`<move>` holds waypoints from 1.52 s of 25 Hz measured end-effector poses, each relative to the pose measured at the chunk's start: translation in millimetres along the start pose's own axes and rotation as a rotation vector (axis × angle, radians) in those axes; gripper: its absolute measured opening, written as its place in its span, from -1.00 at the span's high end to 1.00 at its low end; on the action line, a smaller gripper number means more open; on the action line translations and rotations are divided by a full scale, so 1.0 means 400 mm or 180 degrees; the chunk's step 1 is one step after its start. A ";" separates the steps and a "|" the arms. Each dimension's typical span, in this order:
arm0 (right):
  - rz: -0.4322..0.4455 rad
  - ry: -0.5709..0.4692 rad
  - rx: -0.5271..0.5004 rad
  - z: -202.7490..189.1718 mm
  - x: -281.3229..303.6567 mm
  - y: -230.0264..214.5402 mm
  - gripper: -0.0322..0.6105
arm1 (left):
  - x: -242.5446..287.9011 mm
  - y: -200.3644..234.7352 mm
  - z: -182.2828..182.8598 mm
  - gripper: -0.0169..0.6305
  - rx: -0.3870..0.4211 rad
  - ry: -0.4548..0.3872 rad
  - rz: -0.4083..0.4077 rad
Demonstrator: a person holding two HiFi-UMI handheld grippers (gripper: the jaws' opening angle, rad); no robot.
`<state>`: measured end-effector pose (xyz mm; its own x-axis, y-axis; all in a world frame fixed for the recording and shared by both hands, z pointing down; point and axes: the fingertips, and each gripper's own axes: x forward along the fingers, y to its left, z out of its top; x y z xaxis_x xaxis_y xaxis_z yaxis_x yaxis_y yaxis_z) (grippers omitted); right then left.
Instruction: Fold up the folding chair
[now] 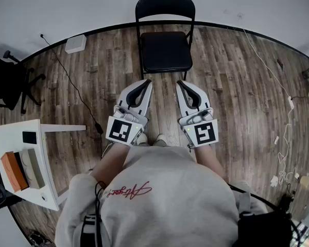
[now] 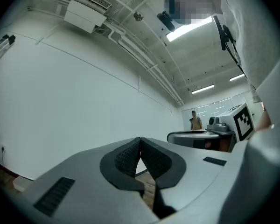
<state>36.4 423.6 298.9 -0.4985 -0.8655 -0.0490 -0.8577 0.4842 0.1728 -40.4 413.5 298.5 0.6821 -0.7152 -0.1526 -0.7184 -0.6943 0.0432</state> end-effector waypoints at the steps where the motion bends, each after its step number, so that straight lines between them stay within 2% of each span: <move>1: 0.0012 -0.0035 0.0001 0.002 -0.001 0.002 0.85 | 0.000 -0.001 -0.001 0.90 0.0003 0.0005 -0.0002; 11: 0.0032 -0.0063 -0.0001 0.010 -0.001 0.012 0.85 | 0.001 -0.004 0.007 0.90 0.0003 -0.0005 -0.0036; 15: -0.0029 -0.0139 0.0125 0.010 -0.008 0.003 0.85 | -0.002 -0.004 0.010 0.90 0.0001 -0.0020 -0.0034; 24: 0.0018 -0.0165 0.0258 -0.016 -0.022 -0.026 0.85 | 0.010 -0.006 -0.002 0.90 -0.0020 -0.0017 0.0092; 27: 0.0086 -0.0165 0.0330 -0.038 -0.021 -0.030 0.85 | 0.004 0.000 -0.010 0.90 0.0000 -0.0019 0.0212; 33: 0.0203 -0.0040 0.0387 -0.090 0.027 -0.042 0.85 | 0.028 0.057 -0.031 0.90 -0.0022 0.0005 0.0365; 38: 0.0227 -0.0007 0.0372 -0.130 0.170 -0.085 0.85 | 0.121 0.193 -0.061 0.90 -0.0066 -0.0039 0.0399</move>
<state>38.1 341.6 340.9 -0.5588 -0.8282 -0.0429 -0.8289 0.5562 0.0602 -59.5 323.3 318.4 0.5853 -0.7956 -0.1566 -0.7948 -0.6011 0.0831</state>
